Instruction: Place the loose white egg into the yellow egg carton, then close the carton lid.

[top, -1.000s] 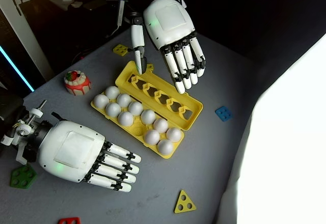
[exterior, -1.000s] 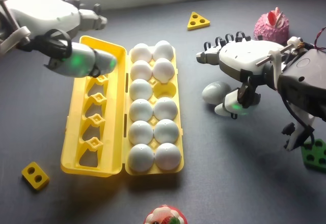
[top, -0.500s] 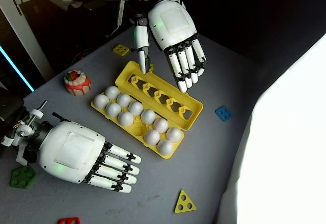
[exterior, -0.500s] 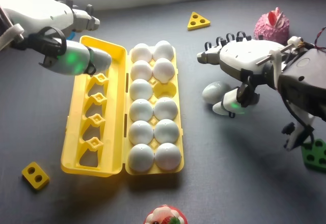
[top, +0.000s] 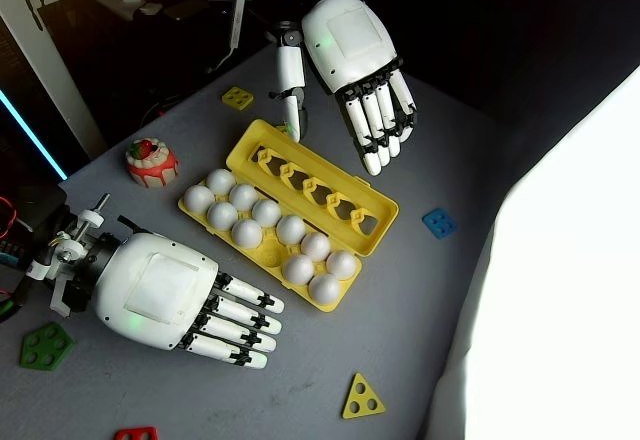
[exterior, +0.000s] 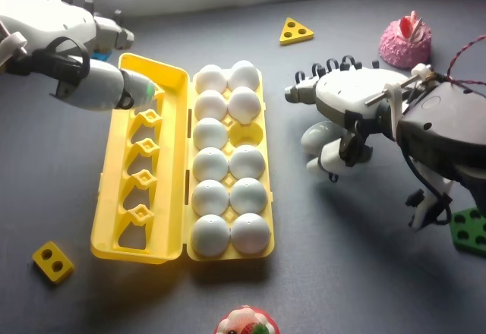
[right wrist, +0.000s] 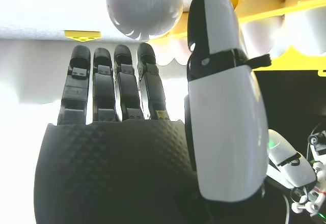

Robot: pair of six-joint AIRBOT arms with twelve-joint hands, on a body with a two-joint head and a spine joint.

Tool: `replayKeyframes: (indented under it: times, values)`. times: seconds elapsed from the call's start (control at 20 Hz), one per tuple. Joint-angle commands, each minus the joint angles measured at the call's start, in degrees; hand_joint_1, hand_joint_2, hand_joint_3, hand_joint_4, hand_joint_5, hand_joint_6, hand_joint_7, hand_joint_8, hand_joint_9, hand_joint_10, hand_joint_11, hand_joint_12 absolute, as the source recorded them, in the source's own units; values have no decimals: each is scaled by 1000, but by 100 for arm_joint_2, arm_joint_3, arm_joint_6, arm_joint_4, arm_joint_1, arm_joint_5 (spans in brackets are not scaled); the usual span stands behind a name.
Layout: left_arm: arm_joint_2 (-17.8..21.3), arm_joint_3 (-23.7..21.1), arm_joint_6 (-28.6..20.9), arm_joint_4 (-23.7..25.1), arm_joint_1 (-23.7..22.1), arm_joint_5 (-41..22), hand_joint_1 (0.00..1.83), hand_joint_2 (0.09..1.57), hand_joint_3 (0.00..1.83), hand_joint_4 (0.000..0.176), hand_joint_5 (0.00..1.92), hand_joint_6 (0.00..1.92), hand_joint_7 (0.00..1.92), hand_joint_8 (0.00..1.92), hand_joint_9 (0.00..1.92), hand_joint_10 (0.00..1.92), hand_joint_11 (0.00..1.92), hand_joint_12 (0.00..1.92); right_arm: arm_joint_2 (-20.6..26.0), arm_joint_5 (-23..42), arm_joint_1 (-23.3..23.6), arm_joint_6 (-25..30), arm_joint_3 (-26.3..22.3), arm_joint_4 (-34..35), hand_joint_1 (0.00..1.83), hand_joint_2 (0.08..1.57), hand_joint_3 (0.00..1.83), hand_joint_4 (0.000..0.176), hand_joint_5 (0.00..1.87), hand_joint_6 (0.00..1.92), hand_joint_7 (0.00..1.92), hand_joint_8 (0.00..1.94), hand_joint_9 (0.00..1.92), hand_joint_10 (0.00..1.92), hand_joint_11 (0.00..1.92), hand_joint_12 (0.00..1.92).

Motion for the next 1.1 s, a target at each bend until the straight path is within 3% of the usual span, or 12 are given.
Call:
replayKeyframes:
  times: [0.0,0.35,0.75,1.05]
  values:
    - [14,-7,19,233,-56,64,0,1274,1,11,223,10,331,1,341,0,0,930,1,256,5,16,35,-272,1108,1053,51,0,400,113,89,0,61,3,0,198]
    - [13,0,19,82,-72,66,0,1268,0,16,212,2,330,0,340,0,0,930,-89,256,-63,24,204,-273,1105,1055,46,0,390,163,71,0,29,1,0,9]
    - [13,7,19,81,-101,39,0,1270,0,9,200,1,330,1,333,0,0,932,-89,250,-59,25,280,-274,1102,1052,43,0,365,172,73,0,4,0,0,0]
    - [13,19,19,80,-112,7,0,1286,4,17,247,8,317,0,346,3,0,945,-89,233,-50,21,283,-275,1103,1050,41,0,381,187,105,10,40,15,0,0]
